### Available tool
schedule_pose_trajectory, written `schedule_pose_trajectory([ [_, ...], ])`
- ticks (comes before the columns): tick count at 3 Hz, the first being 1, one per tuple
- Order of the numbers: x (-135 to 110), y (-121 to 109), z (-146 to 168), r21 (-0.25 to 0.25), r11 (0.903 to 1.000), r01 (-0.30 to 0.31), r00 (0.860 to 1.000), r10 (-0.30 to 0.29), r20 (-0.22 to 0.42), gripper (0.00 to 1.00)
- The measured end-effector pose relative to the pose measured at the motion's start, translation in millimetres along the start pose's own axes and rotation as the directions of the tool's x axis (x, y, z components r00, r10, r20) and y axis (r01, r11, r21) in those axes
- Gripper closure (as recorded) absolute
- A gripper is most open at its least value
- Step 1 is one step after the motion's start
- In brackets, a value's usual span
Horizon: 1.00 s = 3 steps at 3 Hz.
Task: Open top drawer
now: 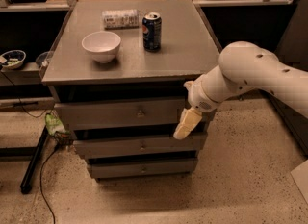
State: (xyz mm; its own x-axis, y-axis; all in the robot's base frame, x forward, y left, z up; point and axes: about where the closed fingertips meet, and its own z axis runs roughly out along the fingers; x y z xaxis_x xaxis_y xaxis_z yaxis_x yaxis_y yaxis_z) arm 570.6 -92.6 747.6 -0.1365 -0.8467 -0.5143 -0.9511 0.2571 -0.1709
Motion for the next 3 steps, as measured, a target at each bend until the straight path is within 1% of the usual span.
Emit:
schedule_pose_trajectory([
  [1,3.5,-9.6,23.9,-0.016,0.9999,-0.005,1.0,0.005,-0.002,0.0],
  [2,1.3,-15.8,34.8,-0.023,0.9997,0.003,1.0,-0.003,-0.012,0.0],
  [3,-11.4,-33.4,57.6,-0.047,0.9974,0.055,0.997,-0.057,-0.042,0.0],
])
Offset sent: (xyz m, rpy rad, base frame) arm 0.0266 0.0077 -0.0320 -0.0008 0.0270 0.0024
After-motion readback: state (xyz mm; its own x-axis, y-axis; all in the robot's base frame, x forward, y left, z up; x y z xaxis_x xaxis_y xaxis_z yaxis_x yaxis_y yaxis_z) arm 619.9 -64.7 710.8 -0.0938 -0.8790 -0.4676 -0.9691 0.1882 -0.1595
